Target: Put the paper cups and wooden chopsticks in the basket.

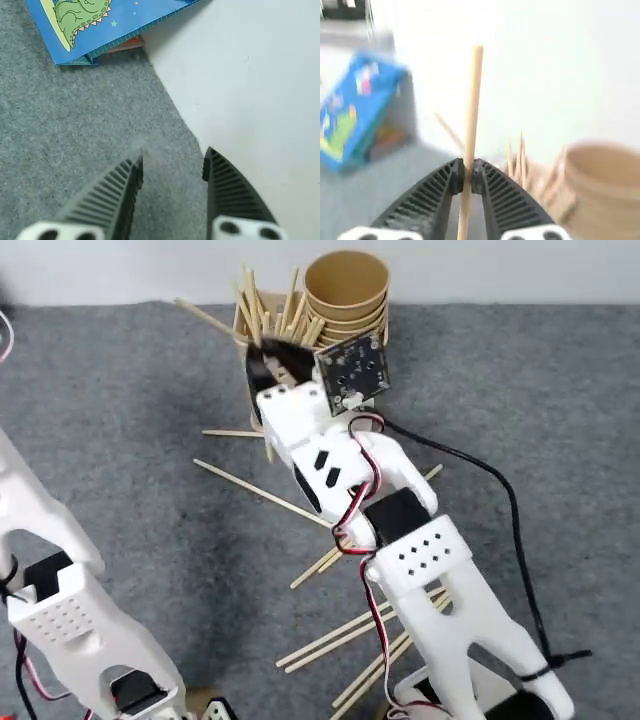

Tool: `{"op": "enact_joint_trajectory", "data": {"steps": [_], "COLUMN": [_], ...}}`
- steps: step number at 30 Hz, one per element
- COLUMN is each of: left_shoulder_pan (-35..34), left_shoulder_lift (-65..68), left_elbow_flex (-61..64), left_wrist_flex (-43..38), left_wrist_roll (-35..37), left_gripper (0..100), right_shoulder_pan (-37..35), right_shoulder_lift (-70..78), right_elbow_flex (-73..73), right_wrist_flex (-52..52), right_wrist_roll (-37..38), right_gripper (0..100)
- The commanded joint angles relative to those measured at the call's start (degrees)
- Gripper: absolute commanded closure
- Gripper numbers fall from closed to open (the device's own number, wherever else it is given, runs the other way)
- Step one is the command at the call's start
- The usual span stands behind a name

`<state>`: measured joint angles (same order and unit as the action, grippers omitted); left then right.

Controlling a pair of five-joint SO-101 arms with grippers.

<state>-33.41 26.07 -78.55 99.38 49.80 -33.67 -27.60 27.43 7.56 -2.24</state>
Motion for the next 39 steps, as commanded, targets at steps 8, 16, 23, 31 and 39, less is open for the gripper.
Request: {"op": "enact_joint_trajectory", "data": {"steps": [8, 16, 23, 31, 39], "left_shoulder_pan": [-0.2, -0.2, -0.8, -2.4, -2.4], "left_shoulder_lift": [-1.0, -1.4, -1.5, -1.3, -1.4], "left_elbow_flex": [-0.1, -0.1, -0.1, -0.1, -0.1], "left_wrist_flex": [1.2, 1.2, 1.2, 1.2, 1.2], "left_wrist_roll": [0.6, 0.6, 0.6, 0.6, 0.6], "left_gripper": [81, 81, 81, 81, 81], "right_shoulder_pan": [0.8, 1.0, 2.9, 4.9, 5.0], "right_shoulder_lift": [9.3, 22.7, 31.1, 38.4, 42.8], "right_elbow_flex": [-17.2, -35.5, -37.6, -37.6, -37.6], "right_wrist_flex": [-11.6, -12.0, -18.2, -18.9, -17.5], "right_wrist_roll": [1.0, 9.8, 13.2, 12.8, 12.8], "right_gripper": [99.1, 99.1, 99.1, 99.1, 99.0]}}
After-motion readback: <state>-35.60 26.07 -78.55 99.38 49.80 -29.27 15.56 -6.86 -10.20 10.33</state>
